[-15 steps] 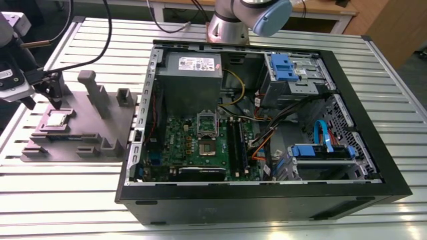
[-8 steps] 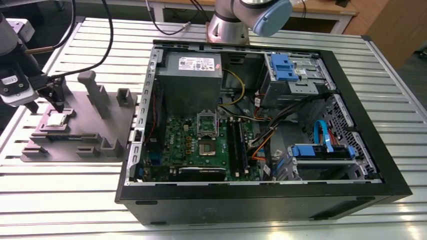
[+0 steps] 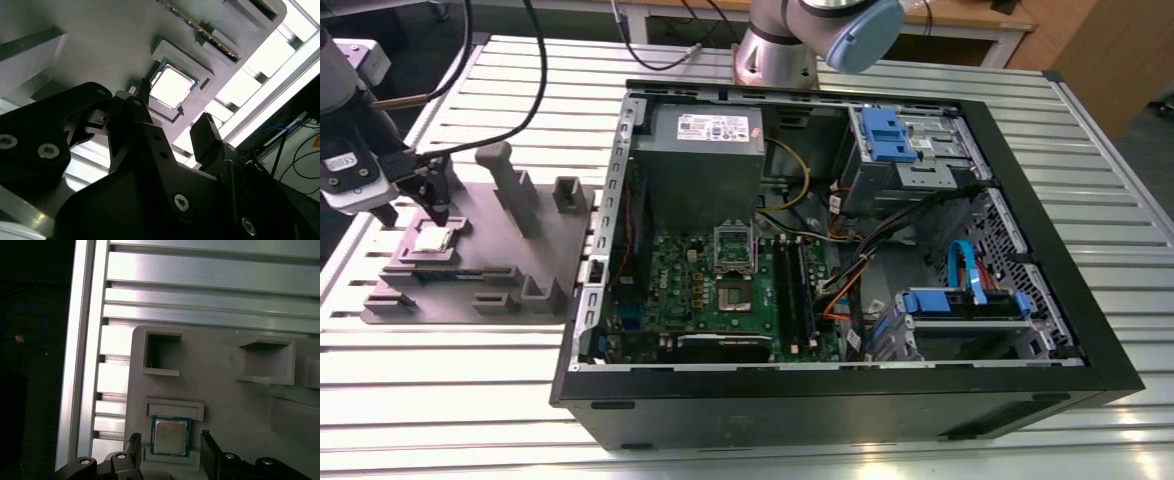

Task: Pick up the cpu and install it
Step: 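Pick up the cpu and move it towards the insertion slot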

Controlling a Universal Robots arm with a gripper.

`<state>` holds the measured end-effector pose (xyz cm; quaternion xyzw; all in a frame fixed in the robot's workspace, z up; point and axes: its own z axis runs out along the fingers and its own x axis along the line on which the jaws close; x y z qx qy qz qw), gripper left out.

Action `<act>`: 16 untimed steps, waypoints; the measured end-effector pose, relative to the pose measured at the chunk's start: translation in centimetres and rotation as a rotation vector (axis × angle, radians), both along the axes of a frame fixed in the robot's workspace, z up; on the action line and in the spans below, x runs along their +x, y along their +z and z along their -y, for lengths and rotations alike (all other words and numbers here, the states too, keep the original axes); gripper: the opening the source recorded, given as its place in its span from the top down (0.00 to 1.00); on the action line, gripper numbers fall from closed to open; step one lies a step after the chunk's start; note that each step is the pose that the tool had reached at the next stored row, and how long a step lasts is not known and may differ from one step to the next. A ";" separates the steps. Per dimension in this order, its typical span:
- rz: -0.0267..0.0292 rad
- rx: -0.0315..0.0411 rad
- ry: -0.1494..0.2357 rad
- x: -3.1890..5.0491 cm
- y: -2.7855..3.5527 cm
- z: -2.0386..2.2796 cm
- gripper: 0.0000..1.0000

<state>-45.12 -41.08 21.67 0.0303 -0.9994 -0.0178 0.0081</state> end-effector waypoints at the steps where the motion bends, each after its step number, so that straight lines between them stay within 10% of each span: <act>1: -0.0002 -0.0001 0.000 0.02 -0.13 0.01 0.41; 16: -0.0002 0.0001 -0.008 0.05 -1.67 0.01 0.41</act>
